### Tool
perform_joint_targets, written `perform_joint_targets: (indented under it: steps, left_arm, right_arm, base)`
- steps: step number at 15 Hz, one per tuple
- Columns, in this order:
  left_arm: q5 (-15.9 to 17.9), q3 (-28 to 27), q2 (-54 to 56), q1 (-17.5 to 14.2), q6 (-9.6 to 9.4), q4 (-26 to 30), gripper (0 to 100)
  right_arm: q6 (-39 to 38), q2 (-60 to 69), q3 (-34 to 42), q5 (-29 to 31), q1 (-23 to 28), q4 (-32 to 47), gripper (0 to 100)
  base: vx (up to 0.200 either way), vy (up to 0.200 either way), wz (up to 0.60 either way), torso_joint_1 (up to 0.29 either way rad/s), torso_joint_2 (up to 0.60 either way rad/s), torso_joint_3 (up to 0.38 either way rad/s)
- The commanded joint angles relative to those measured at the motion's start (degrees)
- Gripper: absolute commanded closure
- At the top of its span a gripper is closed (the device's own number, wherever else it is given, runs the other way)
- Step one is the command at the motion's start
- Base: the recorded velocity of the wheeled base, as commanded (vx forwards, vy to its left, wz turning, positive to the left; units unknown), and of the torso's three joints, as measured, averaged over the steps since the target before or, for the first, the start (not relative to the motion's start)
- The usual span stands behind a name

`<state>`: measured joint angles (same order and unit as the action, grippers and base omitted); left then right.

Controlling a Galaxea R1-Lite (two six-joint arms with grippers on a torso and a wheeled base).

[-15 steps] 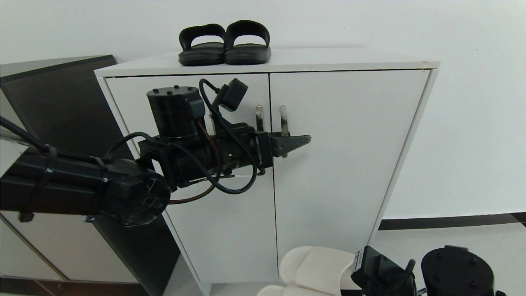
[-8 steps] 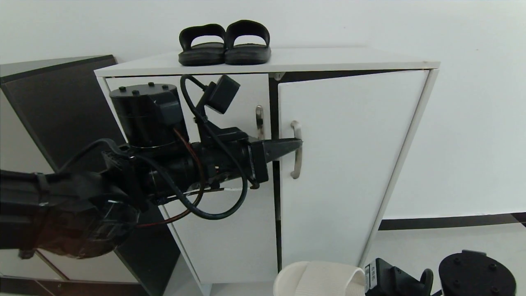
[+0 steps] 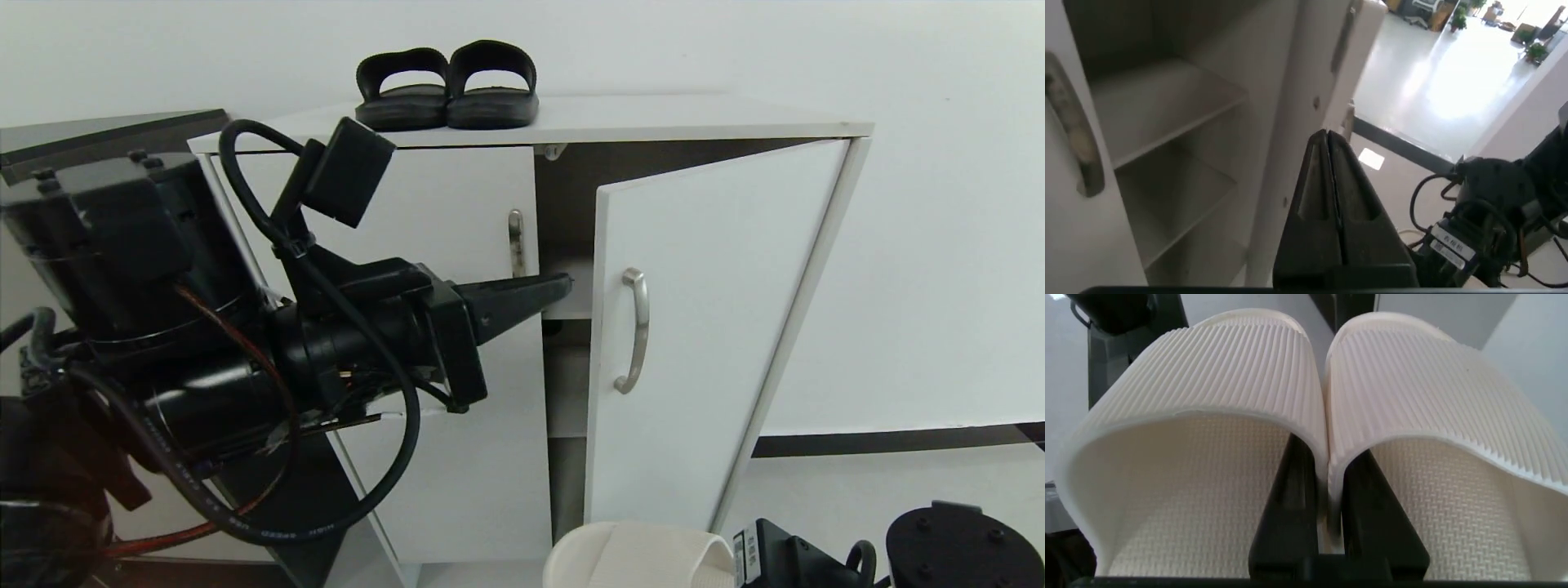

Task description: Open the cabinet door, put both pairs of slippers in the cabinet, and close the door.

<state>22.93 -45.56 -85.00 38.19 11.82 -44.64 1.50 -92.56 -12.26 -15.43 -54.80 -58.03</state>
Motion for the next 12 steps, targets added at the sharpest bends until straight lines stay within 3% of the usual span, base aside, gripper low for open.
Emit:
perform_joint_targets:
  steps: [1,4,12]
  left_arm:
    - [0.1,-2.43,-1.22,-0.75,0.22,-0.09,100]
    - [0.18,-8.76,-7.54,-1.89,0.48,-0.09,100]
    - [0.1,-18.52,-17.3,-1.81,0.66,0.08,100]
  right_arm:
    - [-0.01,0.01,-0.04,0.05,-0.66,0.02,100]
    - [-0.01,0.28,0.4,0.14,-1.54,0.2,100]
    - [-0.01,-1.3,0.84,0.14,-1.98,4.68,100]
  base:
    - [0.0,0.0,0.0,0.0,0.0,0.0]
    - [0.0,0.0,0.0,0.0,0.0,0.0]
    - [0.0,0.0,0.0,0.0,0.0,0.0]
